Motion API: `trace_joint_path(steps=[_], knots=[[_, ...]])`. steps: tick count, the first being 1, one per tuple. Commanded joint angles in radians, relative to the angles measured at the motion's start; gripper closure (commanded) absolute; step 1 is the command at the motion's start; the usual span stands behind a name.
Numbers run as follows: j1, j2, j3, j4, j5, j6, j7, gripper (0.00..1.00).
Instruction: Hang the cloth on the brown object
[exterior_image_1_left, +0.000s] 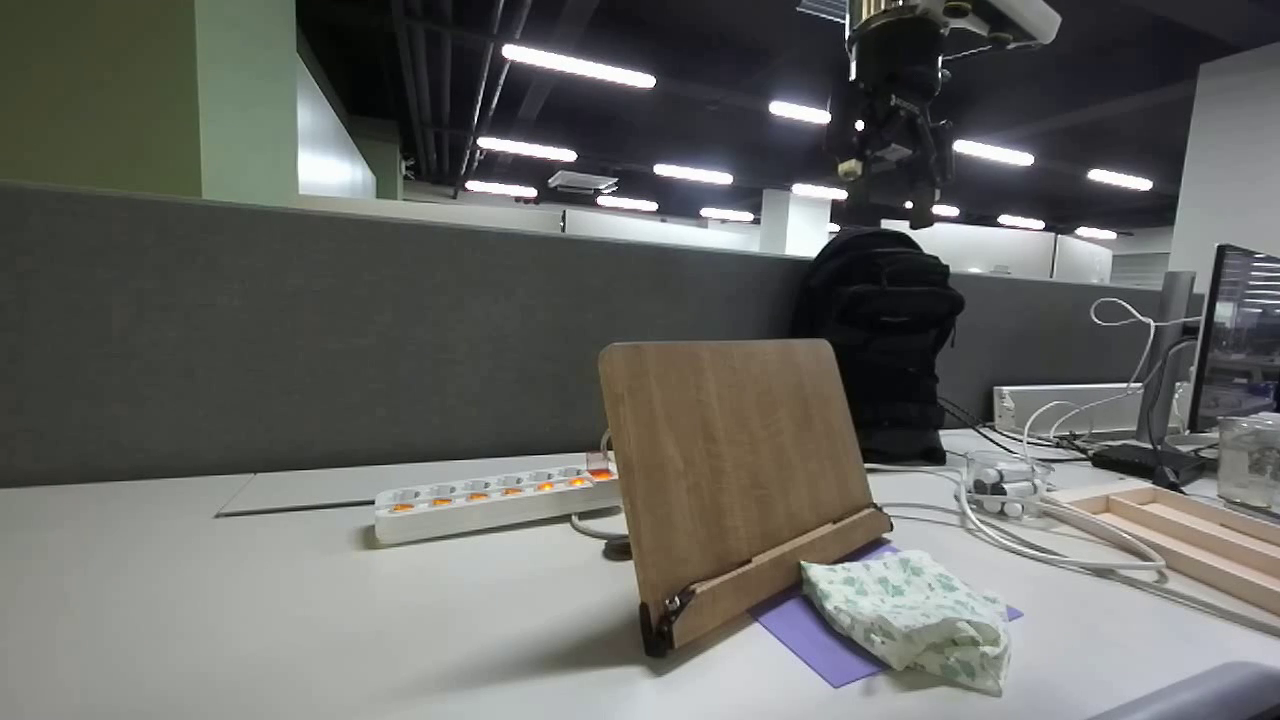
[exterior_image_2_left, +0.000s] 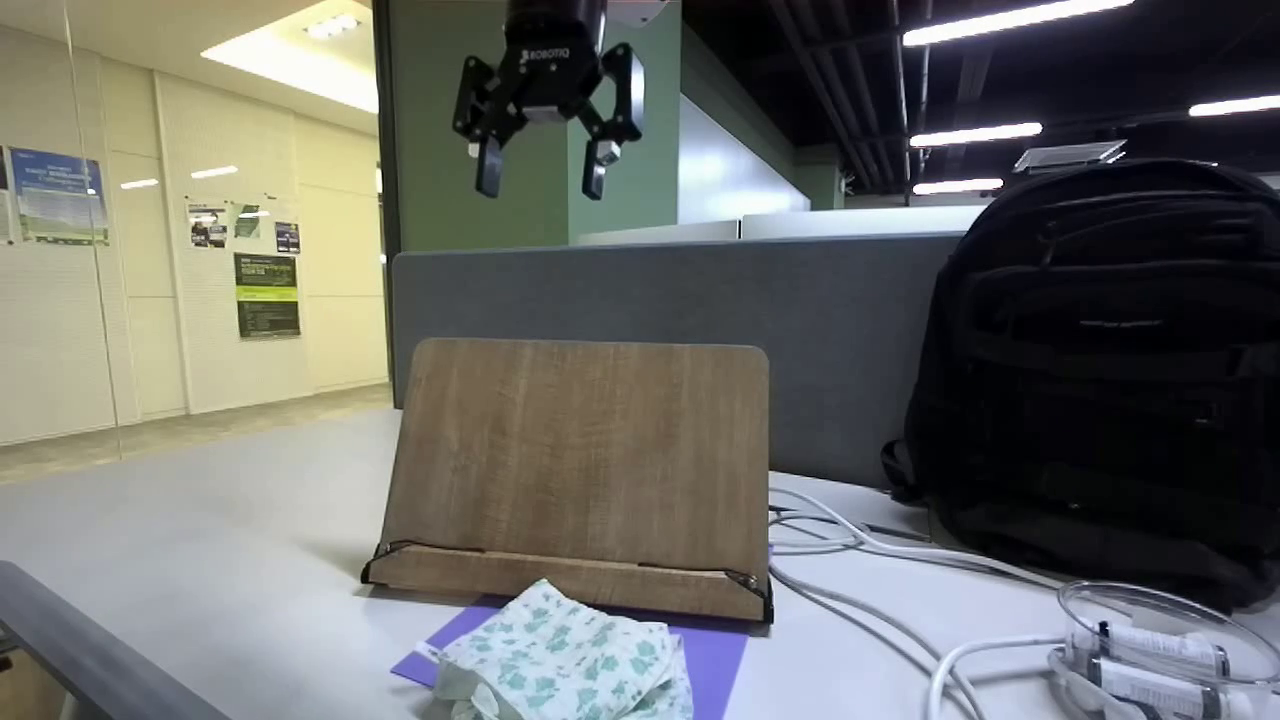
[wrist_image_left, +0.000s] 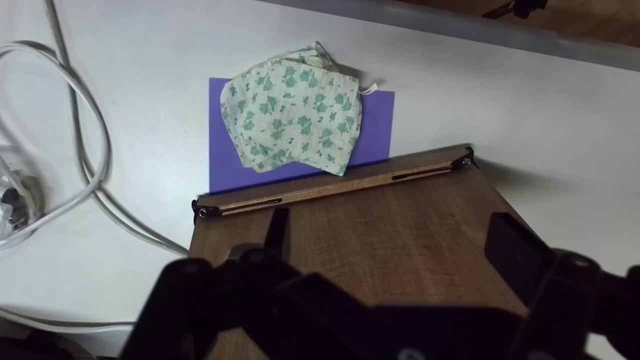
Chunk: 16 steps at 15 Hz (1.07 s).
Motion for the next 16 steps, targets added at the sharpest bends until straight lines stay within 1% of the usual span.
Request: trace_joint_path(steps=[1,4,6,11,13,14,16], knots=[[-0.007,-0.003,0.045,-0.070,-0.067,0.125,0.032,0.00],[-0.006,-0.009,0.076,-0.175,-0.143,0.304,0.050,0.00],[-0.004,-0.003,0.090,-0.239,-0.175,0.382,0.054,0.00],[0.012,0.037,0.109,-0.372,-0.166,0.458,0.026,0.00],[0.012,0.070,0.115,-0.381,-0.169,0.465,0.038,0.00],[0.013,0.052,0.109,-0.373,-0.153,0.450,0.015,0.00],[0.013,0.074,0.112,-0.380,-0.153,0.460,0.015,0.00]])
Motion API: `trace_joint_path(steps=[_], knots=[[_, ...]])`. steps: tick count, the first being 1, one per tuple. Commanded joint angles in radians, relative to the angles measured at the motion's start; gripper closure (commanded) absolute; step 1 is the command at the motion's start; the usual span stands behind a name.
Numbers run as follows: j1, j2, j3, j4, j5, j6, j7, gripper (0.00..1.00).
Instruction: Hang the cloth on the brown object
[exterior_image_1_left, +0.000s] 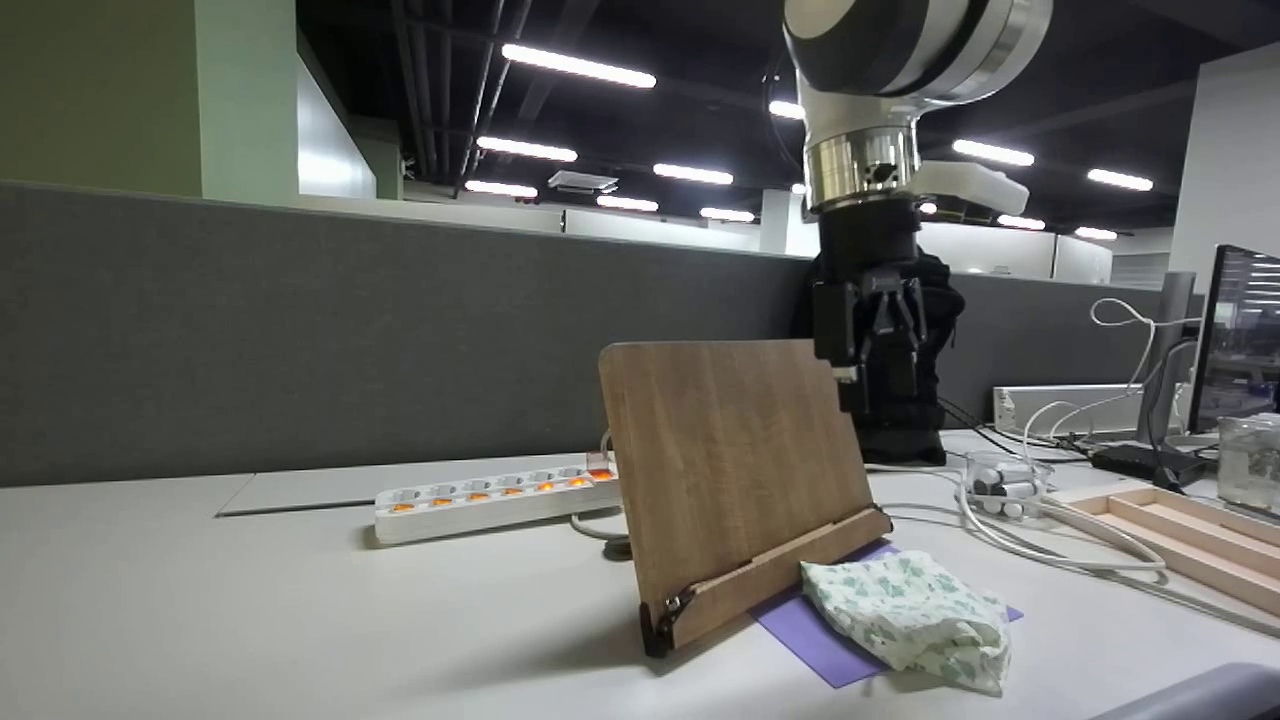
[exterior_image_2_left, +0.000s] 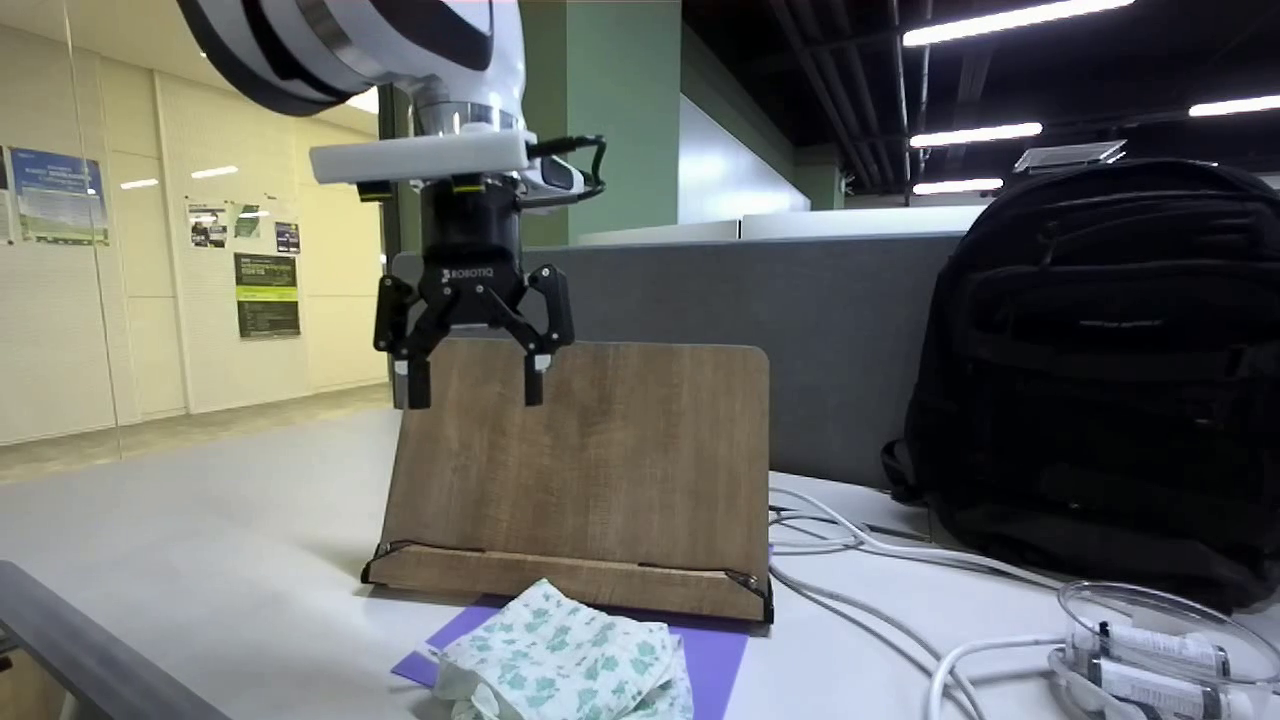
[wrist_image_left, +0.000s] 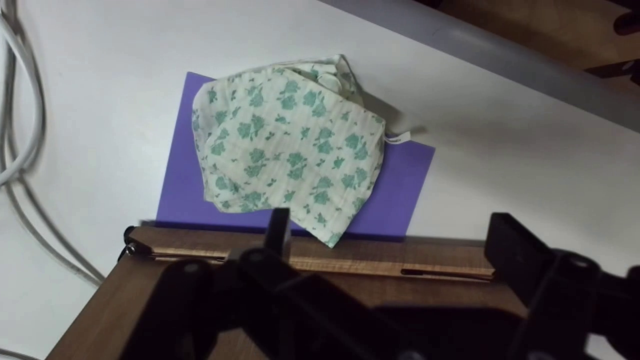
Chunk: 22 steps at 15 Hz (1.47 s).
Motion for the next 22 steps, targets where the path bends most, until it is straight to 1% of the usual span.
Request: trace_joint_path(steps=[1,4,7,10,14,17,22], knots=[[0.002,0.004,-0.002,0.001,0.000,0.000,0.001,0.00],[0.005,0.028,0.007,-0.006,-0.013,0.025,0.008,0.00],[0.013,0.065,0.024,-0.032,-0.038,0.121,0.017,0.00],[0.015,0.111,0.045,-0.059,-0.096,0.214,0.033,0.00],[0.014,0.170,0.063,-0.090,-0.197,0.278,0.071,0.00],[0.007,0.214,0.053,-0.099,-0.261,0.297,0.105,0.00],[-0.003,0.304,0.016,-0.095,-0.375,0.333,0.168,0.00]])
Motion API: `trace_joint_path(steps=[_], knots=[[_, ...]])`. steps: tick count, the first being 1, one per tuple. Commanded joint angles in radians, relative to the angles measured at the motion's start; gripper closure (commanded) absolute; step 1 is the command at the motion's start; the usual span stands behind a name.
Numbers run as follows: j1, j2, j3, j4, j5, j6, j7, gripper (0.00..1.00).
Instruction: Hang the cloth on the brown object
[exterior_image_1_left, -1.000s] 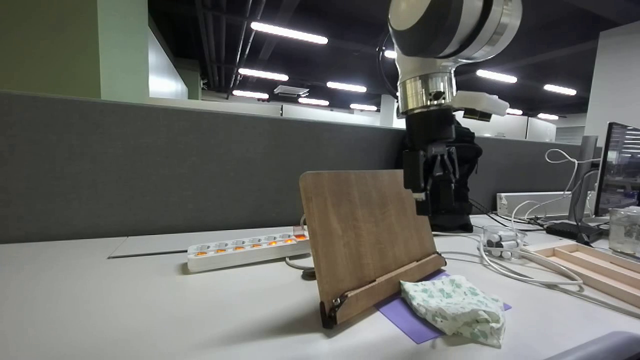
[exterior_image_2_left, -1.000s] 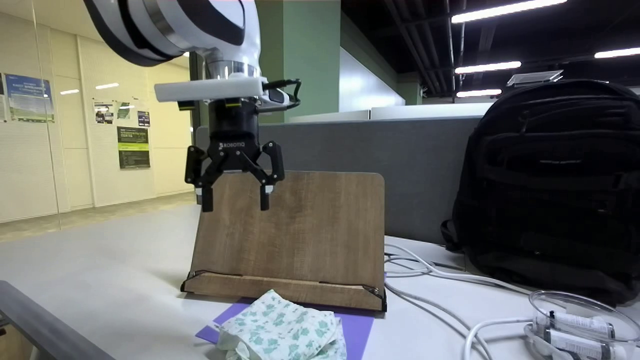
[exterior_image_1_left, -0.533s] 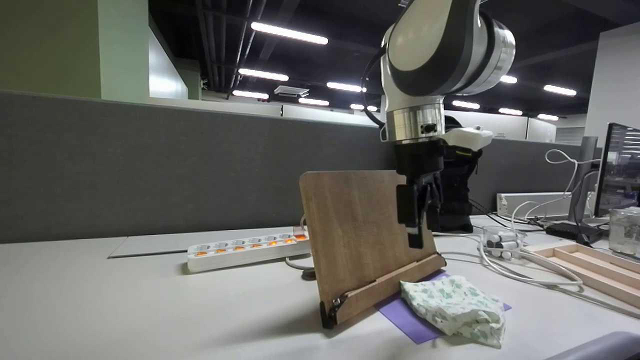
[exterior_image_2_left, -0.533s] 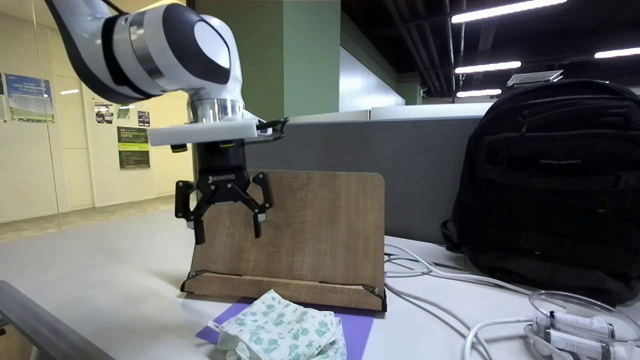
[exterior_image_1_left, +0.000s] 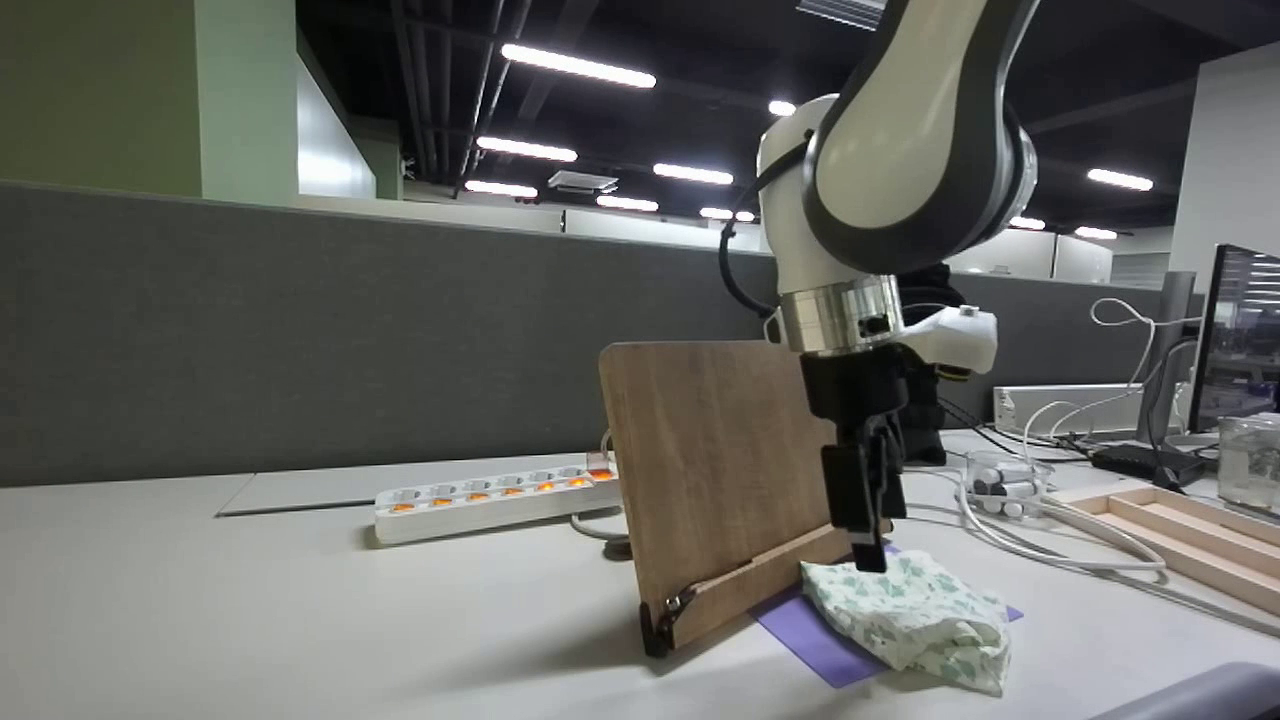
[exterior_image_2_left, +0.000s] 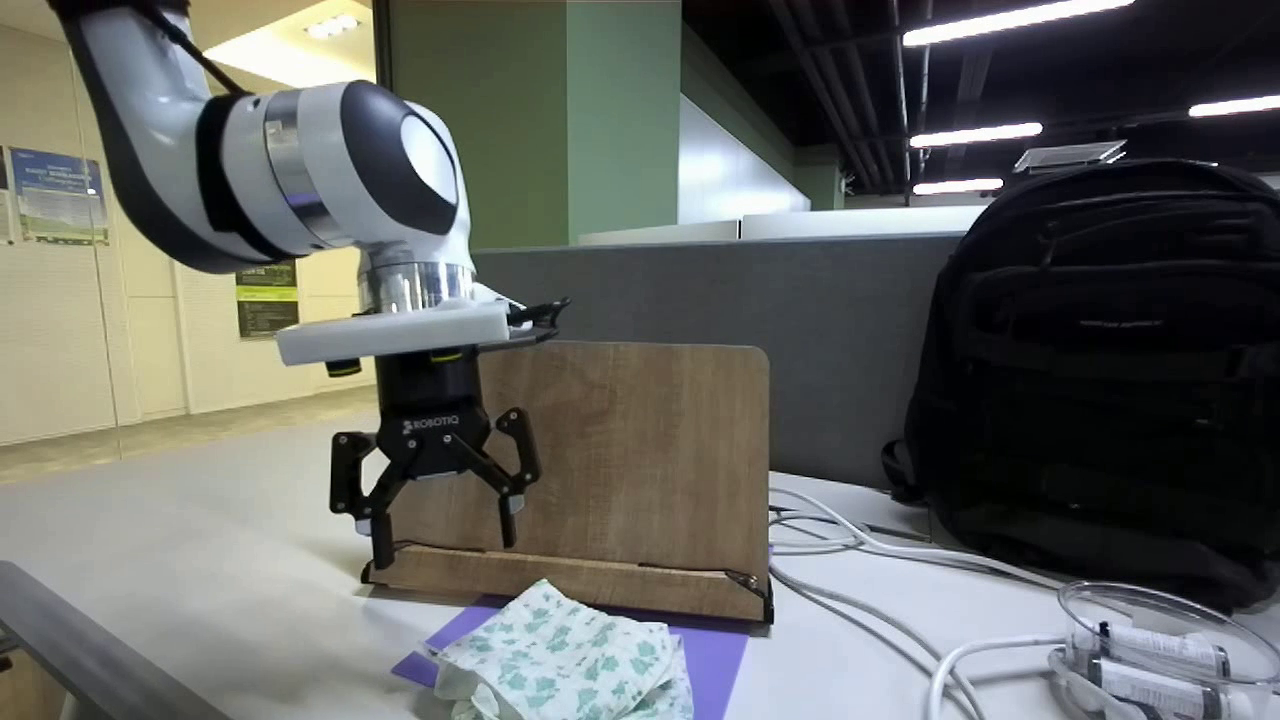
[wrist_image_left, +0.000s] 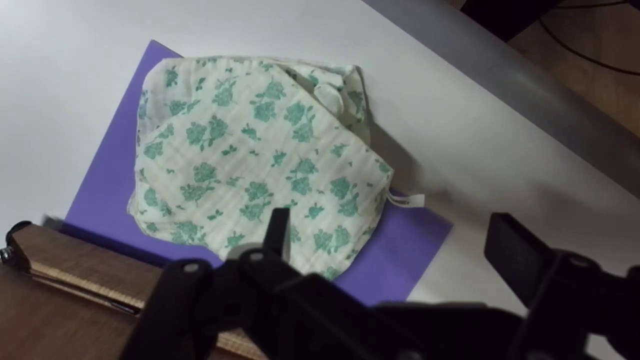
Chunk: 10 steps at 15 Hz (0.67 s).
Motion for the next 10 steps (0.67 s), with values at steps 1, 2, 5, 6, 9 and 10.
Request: trace_joint_path(steps=[1,2,5,6,9,10], knots=[[-0.003,0.064,-0.033,0.004,-0.096,0.028,0.079,0.00],[-0.001,0.083,-0.042,0.007,-0.111,0.027,0.088,0.00],[0.005,0.134,-0.067,0.017,-0.144,0.024,0.111,0.00],[0.004,0.149,-0.073,0.020,-0.141,0.028,0.110,0.00],[0.008,0.185,-0.092,0.030,-0.141,0.052,0.119,0.00],[0.012,0.195,-0.099,0.033,-0.144,0.064,0.125,0.00]])
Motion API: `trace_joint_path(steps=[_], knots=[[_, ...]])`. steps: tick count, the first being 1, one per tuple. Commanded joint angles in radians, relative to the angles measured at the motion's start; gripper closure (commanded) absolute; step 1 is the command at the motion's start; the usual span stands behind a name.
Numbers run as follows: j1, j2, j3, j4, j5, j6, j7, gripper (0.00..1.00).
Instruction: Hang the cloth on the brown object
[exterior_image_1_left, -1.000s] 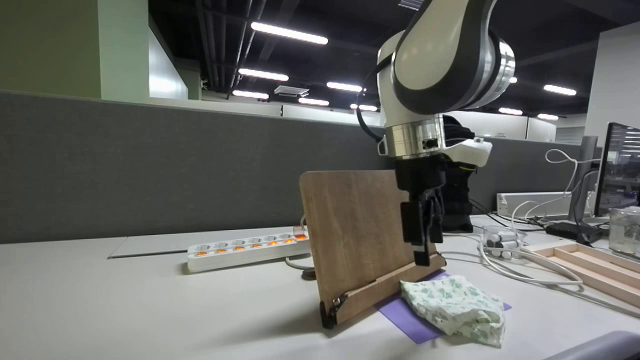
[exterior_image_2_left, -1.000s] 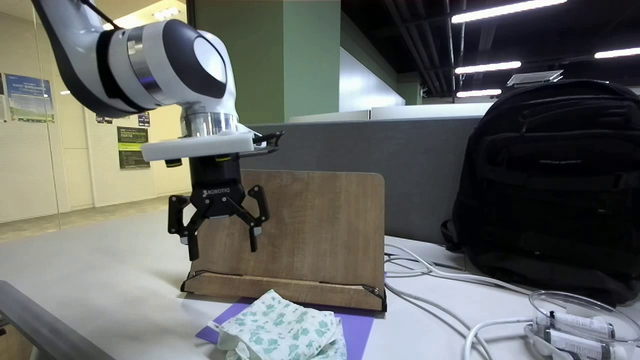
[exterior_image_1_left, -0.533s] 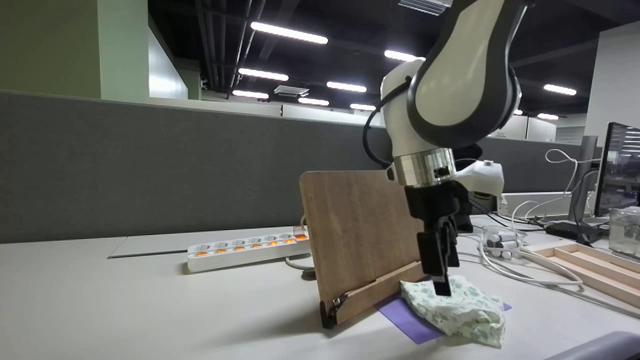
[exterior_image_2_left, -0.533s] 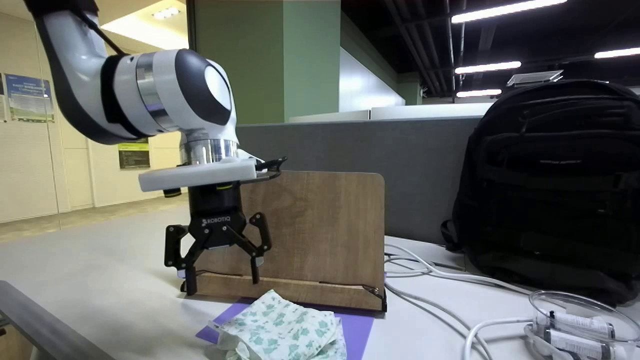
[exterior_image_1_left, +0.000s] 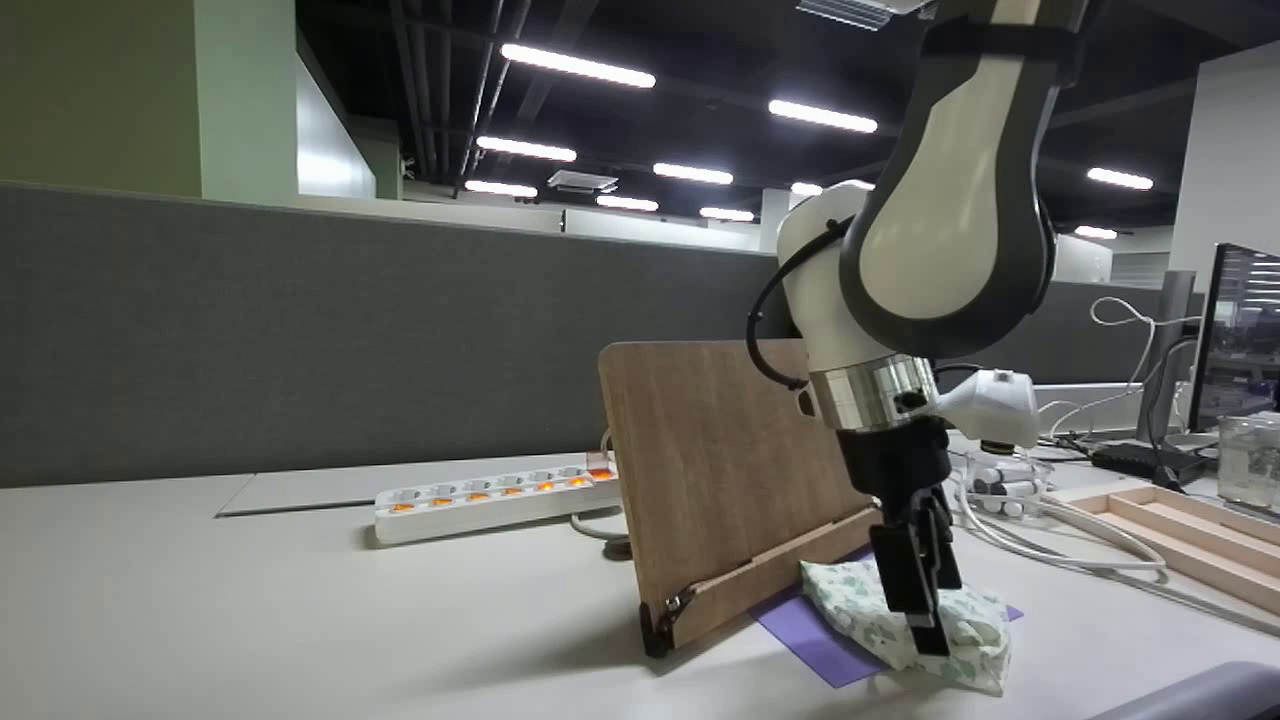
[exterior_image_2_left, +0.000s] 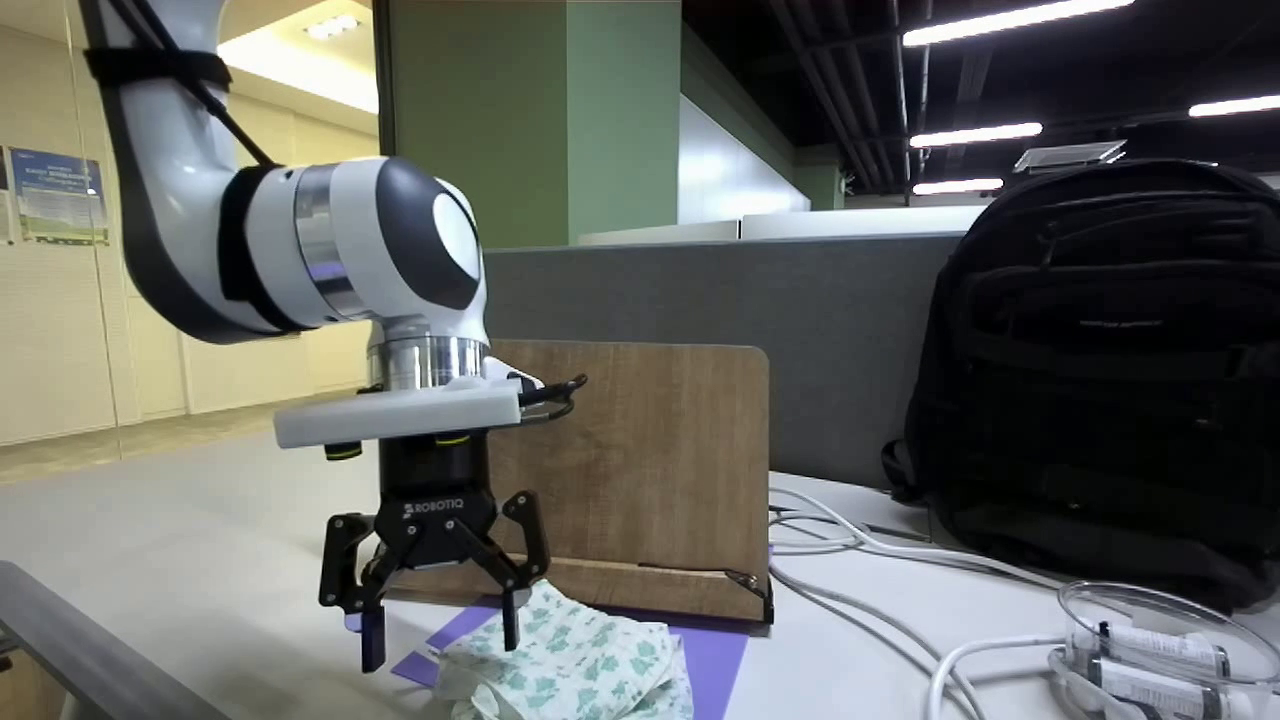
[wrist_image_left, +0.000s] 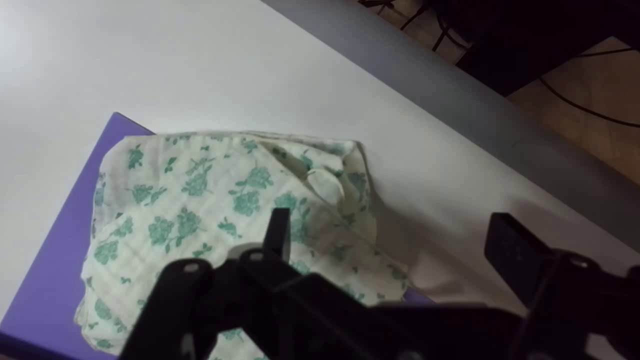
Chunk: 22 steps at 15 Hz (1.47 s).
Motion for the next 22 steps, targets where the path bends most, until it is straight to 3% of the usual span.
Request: trace_joint_path(steps=[1,2,3,13,14,17,22], knots=[[0.018,0.044,-0.033,0.026,-0.038,0.036,0.062,0.00],[0.020,0.052,-0.038,0.029,-0.036,0.051,0.068,0.25],[0.024,0.058,-0.045,0.034,-0.039,0.063,0.071,0.25],[0.020,0.052,-0.044,0.043,0.033,0.114,0.022,0.95],[0.018,0.045,-0.038,0.040,0.047,0.111,0.012,1.00],[0.015,0.006,-0.008,0.034,0.116,0.101,-0.026,1.00],[-0.021,-0.121,0.134,0.066,0.450,-0.011,-0.248,0.99]])
